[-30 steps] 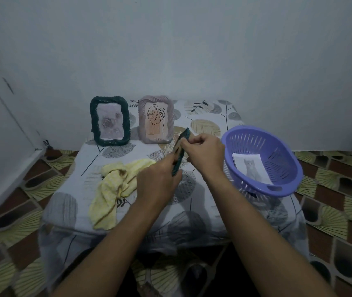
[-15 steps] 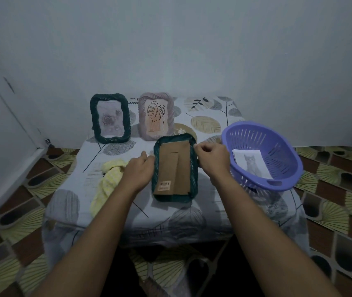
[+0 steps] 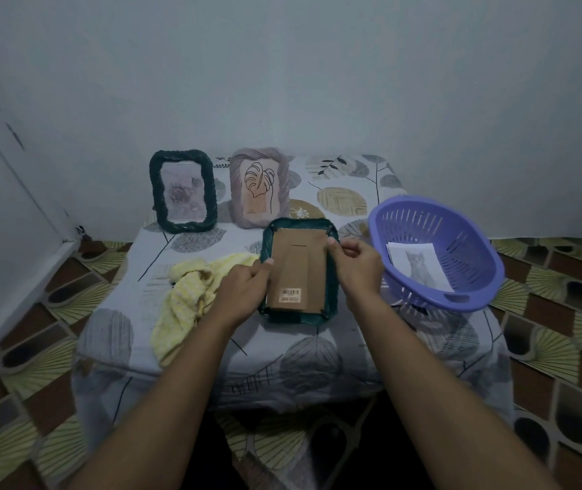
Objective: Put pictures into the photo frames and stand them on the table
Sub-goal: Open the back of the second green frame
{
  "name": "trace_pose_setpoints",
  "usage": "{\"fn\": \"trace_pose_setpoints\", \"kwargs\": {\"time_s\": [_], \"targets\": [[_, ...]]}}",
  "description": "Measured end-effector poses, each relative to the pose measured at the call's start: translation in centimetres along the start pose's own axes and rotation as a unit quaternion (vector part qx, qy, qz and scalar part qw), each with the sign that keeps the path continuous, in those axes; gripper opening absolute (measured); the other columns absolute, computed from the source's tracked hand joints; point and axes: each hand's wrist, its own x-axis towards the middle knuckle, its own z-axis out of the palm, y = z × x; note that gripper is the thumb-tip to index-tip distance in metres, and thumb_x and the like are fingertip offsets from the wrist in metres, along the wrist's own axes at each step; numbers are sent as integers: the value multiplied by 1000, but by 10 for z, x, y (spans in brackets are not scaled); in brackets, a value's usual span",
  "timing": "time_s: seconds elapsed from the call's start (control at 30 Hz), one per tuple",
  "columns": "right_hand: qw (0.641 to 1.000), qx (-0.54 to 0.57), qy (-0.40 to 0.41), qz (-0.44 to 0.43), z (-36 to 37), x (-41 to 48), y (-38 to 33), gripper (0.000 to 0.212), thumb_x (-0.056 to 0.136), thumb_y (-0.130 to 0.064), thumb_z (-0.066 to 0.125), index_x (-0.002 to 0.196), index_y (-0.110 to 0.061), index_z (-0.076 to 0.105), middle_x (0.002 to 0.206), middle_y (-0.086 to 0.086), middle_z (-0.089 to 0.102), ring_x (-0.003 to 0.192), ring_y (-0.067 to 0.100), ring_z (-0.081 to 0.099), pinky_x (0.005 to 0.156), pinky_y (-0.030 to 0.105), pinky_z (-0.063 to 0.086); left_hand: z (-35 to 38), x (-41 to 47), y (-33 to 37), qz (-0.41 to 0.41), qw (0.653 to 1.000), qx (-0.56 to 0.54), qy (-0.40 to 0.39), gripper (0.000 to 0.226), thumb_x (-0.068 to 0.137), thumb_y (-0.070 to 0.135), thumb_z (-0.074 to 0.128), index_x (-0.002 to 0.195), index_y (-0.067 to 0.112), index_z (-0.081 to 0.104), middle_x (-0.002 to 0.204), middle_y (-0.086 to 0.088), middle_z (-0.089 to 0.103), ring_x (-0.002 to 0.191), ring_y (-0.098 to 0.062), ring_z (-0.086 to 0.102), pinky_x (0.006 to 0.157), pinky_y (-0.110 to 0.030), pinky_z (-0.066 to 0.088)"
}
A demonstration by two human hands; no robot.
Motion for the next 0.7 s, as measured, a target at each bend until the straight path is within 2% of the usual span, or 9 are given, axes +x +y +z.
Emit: {"fn": "trace_pose_setpoints", "kwargs": {"time_s": [0.1, 0.17, 0.23, 0.3, 0.33, 0.43, 0.53, 0.6, 0.7], "targets": [[996, -23, -84, -16, 5, -1, 6, 47, 78, -60, 75, 112, -27, 70, 113, -4, 67, 101, 15, 66, 89, 38, 55, 5, 4, -1, -22, 999, -50, 0, 57, 100, 47, 48, 89, -7, 64, 84, -4, 63, 75, -13, 55, 66, -27, 38], [991, -54, -122, -16, 11, 16, 33, 65, 60, -78, 77, 108, -35, 71, 117, 1, 66, 103, 18, 67, 89, 43, 58, 10, 7, -2, -25, 998, -59, 8, 49, 99, 45, 52, 85, 0, 66, 79, 3, 63, 73, -11, 58, 69, -28, 41], [986, -74, -144, -36, 12, 24, 44, 80, 50, -82, 78, 112, -32, 69, 120, 4, 65, 105, 20, 67, 88, 44, 59, 13, 7, 2, -26, 998, -61, 23, 35, 98, 44, 54, 83, 13, 64, 73, 15, 58, 69, -3, 55, 73, -28, 43], [984, -80, -151, -49, 6, 8, 21, 79, 56, -64, 87, 118, -20, 63, 118, 3, 68, 102, 19, 69, 86, 43, 60, 17, 10, 1, -23, 997, -65, 34, 38, 95, 45, 58, 86, 11, 70, 78, 7, 69, 74, -11, 63, 72, -29, 49], [984, -85, -154, -42, 4, 2, 14, 67, 63, -48, 90, 114, -17, 60, 114, 3, 69, 100, 20, 69, 85, 43, 60, 17, 11, 0, -24, 996, -69, 41, 38, 94, 46, 60, 91, 11, 73, 83, 0, 73, 78, -17, 67, 72, -32, 53], [980, -117, -153, -51, 3, -2, 10, 56, 72, -19, 88, 117, -21, 55, 113, 5, 68, 100, 23, 67, 87, 47, 59, 18, 13, -1, -19, 995, -79, 64, 24, 86, 41, 70, 93, 19, 73, 87, -1, 75, 80, -18, 71, 74, -39, 60], [978, -145, -133, -67, 2, -2, 15, 79, 72, -15, 88, 140, -6, 49, 123, 6, 62, 108, 22, 59, 95, 39, 53, 22, 14, -1, -4, 997, -26, 70, 27, 80, 28, 76, 105, 18, 75, 88, 0, 74, 77, -17, 69, 70, -33, 60], [975, -172, -120, -72, 1, 0, 20, 86, 71, -19, 89, 144, -2, 46, 134, 10, 59, 119, 24, 56, 97, 32, 47, 26, 17, -3, -2, 997, -5, 72, 29, 78, 25, 78, 105, 15, 75, 87, -1, 73, 75, -16, 68, 65, -26, 56], [971, -201, -113, -70, 2, 2, 28, 88, 71, -24, 90, 144, -3, 47, 145, 11, 53, 131, 25, 50, 109, 35, 42, 33, 21, -9, 0, 999, 10, 54, 31, 76, 29, 79, 103, 15, 74, 91, -3, 75, 77, -17, 69, 67, -30, 57]]}}
